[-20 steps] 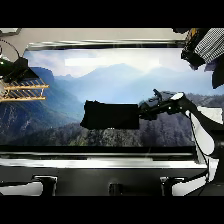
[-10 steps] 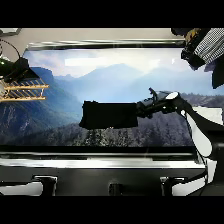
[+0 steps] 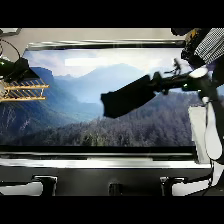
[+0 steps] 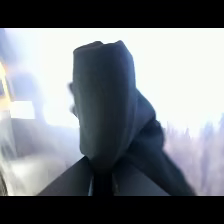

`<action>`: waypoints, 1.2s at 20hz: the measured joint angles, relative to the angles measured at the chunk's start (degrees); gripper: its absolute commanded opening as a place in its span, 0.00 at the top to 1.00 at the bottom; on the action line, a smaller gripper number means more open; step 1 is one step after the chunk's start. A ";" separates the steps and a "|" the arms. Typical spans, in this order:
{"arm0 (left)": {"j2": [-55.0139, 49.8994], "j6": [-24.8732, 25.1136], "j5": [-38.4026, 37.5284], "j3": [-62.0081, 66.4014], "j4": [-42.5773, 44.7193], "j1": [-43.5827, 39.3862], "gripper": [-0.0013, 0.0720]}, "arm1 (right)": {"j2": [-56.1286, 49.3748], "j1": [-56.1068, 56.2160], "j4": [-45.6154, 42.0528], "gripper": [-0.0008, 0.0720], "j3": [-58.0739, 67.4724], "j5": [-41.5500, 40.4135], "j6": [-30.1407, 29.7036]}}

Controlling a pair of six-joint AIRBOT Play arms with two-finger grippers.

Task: Fold the clothes and pants, and hang the long-sleeved shirts on hangers.

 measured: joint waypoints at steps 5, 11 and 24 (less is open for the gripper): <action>0.00 0.02 -0.02 0.00 0.00 0.00 0.96 | 0.09 -9.42 -1.60 0.94 7.78 -0.59 4.13; 0.00 0.02 -0.02 0.00 0.00 0.00 0.96 | 0.09 -22.12 -3.50 0.95 12.04 -3.76 7.06; 0.00 0.22 -0.02 0.00 0.00 0.00 0.96 | 5.60 -35.65 -20.31 0.95 12.94 1.84 22.10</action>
